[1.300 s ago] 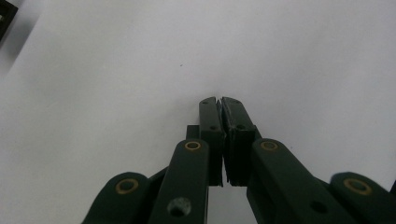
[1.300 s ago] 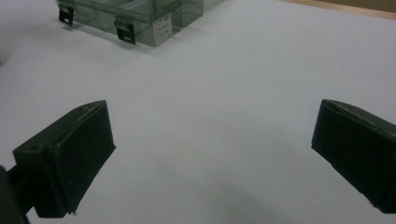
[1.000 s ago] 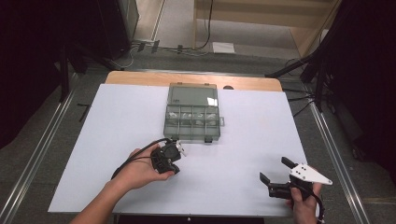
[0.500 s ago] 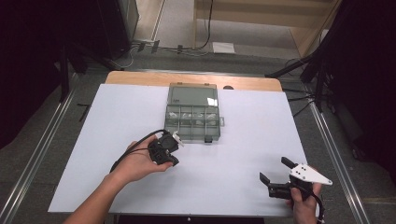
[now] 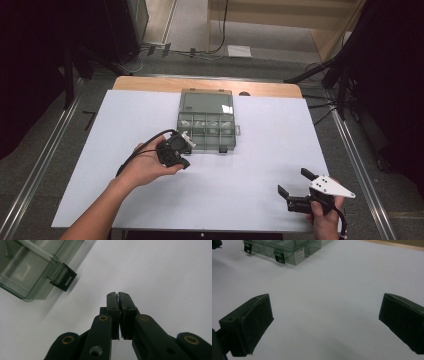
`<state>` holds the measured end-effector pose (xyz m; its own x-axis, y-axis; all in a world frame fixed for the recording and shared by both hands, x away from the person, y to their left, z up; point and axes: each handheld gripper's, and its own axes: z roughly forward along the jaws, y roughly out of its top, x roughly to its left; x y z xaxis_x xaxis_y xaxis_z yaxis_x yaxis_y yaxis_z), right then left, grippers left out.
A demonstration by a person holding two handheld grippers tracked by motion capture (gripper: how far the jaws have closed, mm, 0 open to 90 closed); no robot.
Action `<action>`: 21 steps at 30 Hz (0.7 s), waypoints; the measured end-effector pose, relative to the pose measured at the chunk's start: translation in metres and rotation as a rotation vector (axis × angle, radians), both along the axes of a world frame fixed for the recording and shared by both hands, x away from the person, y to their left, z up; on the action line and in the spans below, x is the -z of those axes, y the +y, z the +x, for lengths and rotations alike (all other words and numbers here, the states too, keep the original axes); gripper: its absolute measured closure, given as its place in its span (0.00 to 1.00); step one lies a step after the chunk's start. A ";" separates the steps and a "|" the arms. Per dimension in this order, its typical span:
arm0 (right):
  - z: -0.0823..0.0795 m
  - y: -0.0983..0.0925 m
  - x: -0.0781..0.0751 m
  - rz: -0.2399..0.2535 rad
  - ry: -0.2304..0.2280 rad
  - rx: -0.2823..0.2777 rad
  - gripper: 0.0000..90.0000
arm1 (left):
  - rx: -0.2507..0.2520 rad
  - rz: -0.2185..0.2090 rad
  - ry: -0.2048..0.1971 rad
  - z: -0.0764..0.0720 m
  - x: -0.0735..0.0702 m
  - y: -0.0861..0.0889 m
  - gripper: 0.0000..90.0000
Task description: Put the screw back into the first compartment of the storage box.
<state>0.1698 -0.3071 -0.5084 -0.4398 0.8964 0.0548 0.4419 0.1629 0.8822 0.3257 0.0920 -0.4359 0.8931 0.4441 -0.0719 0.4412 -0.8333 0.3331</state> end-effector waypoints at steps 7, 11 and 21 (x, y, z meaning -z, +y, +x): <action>0.000 0.001 0.000 0.005 -0.001 -0.002 0.00 | -0.006 -0.004 -0.012 0.008 -0.006 -0.002 0.98; 0.000 0.000 0.000 0.004 -0.001 -0.002 0.00 | -0.006 0.000 -0.021 0.012 -0.008 -0.004 0.98; 0.000 0.000 0.000 0.004 0.000 0.000 0.00 | -0.014 -0.019 -0.015 0.026 -0.015 -0.005 0.98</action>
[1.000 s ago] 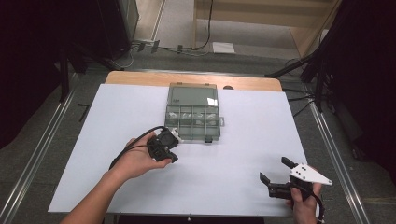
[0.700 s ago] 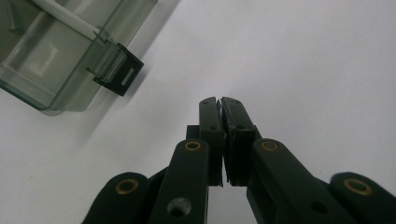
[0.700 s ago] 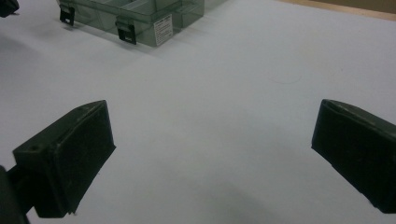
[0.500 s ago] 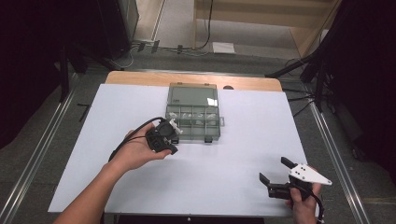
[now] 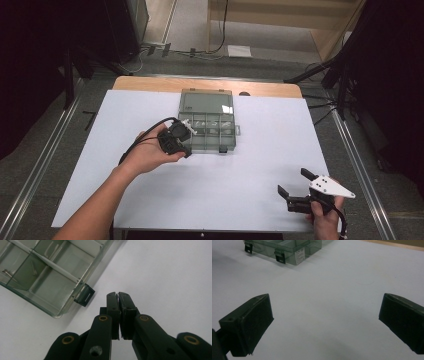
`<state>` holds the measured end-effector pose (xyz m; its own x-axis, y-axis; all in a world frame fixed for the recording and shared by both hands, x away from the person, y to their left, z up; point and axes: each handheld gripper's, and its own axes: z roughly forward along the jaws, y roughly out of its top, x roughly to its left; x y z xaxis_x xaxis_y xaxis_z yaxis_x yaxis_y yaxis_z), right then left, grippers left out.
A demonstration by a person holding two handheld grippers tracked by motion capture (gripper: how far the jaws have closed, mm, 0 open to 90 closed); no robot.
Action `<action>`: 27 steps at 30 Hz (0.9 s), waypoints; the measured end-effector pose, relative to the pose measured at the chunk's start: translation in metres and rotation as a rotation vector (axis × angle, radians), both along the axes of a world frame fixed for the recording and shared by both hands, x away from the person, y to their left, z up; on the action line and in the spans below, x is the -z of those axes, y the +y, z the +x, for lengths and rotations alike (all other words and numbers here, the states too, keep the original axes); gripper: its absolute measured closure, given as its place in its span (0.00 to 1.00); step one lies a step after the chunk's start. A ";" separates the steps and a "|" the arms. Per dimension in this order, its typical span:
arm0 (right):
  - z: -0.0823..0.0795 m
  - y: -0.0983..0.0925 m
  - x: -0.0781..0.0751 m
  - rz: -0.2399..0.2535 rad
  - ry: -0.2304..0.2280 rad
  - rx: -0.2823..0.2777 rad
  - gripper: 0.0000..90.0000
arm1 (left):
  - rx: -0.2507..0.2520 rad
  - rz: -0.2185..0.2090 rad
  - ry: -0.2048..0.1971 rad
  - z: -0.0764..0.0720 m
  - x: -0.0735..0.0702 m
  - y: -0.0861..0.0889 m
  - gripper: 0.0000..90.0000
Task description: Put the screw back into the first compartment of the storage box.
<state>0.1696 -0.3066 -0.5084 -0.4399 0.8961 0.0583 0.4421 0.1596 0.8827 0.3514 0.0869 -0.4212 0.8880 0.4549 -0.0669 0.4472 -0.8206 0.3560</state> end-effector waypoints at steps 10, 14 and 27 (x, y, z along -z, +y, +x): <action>0.000 0.001 0.000 -0.003 -0.003 -0.006 0.00 | -0.009 -0.005 0.002 0.010 -0.005 -0.002 0.98; 0.000 0.001 0.000 -0.001 -0.008 -0.008 0.00 | -0.011 -0.017 -0.002 0.014 -0.009 -0.003 0.98; 0.000 0.000 0.000 -0.004 -0.003 -0.006 0.00 | -0.034 -0.028 0.000 0.033 -0.012 -0.002 0.98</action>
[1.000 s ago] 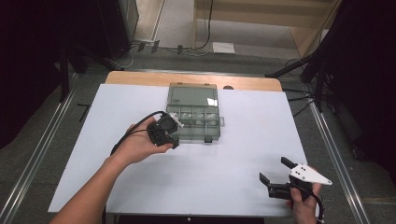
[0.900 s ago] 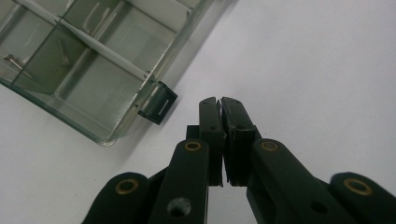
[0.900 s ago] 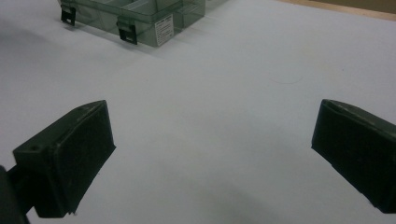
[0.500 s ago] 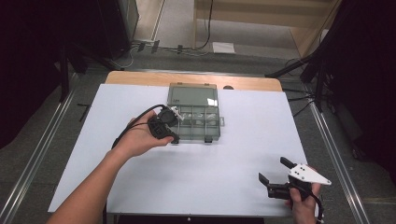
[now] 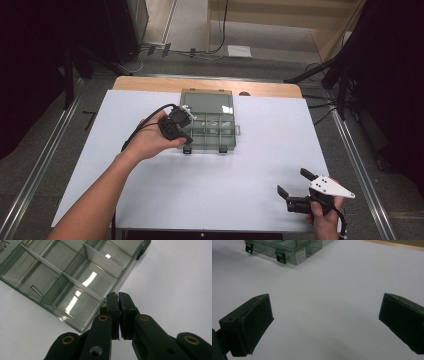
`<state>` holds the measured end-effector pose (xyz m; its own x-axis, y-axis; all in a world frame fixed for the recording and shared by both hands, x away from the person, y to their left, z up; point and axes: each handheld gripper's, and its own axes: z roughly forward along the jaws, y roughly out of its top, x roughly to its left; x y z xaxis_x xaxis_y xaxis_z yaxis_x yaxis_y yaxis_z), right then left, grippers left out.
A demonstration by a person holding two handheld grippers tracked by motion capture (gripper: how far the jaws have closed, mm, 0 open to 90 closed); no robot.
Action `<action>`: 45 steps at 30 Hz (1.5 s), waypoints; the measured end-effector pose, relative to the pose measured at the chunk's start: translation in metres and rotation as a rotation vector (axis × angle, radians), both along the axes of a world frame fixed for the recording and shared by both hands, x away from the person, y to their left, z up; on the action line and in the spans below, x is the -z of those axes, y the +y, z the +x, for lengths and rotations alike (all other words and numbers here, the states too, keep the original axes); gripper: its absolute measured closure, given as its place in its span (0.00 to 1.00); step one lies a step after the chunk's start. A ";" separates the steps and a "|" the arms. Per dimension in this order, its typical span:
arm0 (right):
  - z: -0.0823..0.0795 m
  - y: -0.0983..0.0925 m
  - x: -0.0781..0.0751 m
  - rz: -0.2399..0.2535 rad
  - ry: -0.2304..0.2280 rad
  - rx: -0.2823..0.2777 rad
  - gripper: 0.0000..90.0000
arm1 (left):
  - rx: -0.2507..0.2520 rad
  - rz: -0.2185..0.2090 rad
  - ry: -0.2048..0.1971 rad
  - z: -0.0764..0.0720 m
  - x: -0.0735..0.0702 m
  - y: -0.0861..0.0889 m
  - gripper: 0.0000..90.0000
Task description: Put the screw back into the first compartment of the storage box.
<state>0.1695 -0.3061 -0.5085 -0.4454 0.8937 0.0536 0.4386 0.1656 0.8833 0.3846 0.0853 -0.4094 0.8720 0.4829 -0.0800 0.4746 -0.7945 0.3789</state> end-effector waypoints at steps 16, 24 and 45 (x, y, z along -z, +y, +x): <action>0.001 0.001 0.001 -0.007 -0.003 -0.004 0.00 | -0.026 -0.004 0.006 0.017 0.002 0.000 0.98; 0.001 0.000 0.001 0.005 0.004 0.000 0.00 | -0.039 -0.009 0.008 0.027 0.000 -0.002 0.98; 0.001 0.000 0.001 0.006 0.007 0.003 0.00 | -0.093 -0.008 0.002 0.055 0.001 0.000 0.98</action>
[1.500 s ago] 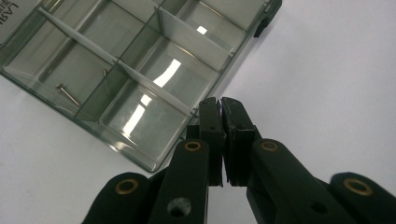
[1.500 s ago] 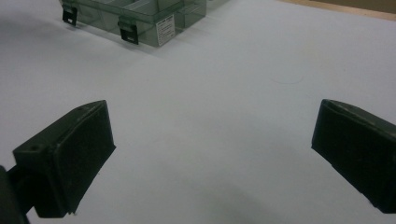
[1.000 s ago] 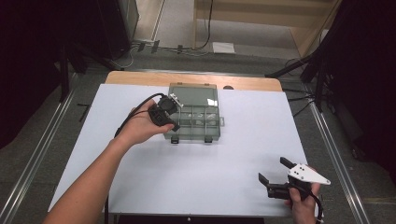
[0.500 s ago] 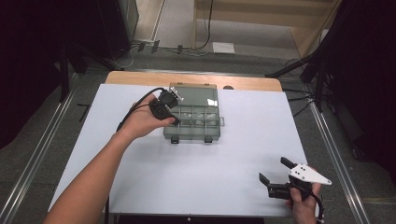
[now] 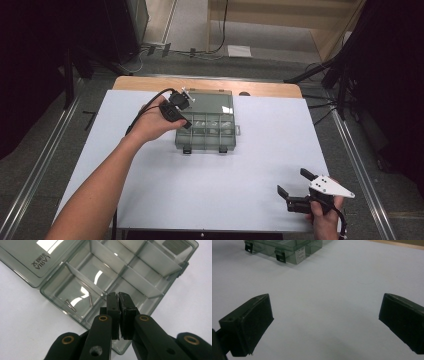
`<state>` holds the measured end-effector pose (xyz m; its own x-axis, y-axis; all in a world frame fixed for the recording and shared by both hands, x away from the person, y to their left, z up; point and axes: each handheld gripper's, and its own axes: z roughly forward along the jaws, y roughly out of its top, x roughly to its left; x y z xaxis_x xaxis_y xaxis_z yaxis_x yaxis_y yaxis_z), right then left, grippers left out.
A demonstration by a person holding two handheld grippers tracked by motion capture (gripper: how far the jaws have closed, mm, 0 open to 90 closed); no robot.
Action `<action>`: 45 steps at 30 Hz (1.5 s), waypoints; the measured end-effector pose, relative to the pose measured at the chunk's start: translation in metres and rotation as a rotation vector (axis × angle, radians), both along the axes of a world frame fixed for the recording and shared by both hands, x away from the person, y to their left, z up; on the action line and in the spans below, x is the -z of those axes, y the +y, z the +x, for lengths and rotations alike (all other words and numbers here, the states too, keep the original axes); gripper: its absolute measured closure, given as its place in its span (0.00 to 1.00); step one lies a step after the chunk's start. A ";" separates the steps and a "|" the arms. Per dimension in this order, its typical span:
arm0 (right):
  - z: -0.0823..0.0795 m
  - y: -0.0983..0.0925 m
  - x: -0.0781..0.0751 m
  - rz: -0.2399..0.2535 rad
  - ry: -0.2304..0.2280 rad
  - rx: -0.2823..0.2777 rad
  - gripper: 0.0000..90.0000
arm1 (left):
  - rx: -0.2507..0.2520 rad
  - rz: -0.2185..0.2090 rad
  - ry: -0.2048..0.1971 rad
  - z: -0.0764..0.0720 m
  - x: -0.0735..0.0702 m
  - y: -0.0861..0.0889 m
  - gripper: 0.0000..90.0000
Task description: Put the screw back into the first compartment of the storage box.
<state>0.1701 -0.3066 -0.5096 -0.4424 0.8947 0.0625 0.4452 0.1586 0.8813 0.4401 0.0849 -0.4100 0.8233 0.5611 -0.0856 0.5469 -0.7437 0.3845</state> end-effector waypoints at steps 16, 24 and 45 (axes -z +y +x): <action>0.001 0.000 0.001 -0.007 -0.002 -0.004 0.00 | -0.074 0.008 0.021 0.028 0.016 -0.002 0.98; 0.002 0.002 0.001 -0.002 0.004 -0.003 0.00 | -0.111 -0.008 0.055 0.033 0.017 0.003 0.93; 0.008 0.011 -0.008 -0.001 0.011 -0.019 0.00 | -0.190 -0.224 0.126 0.022 0.018 0.039 0.04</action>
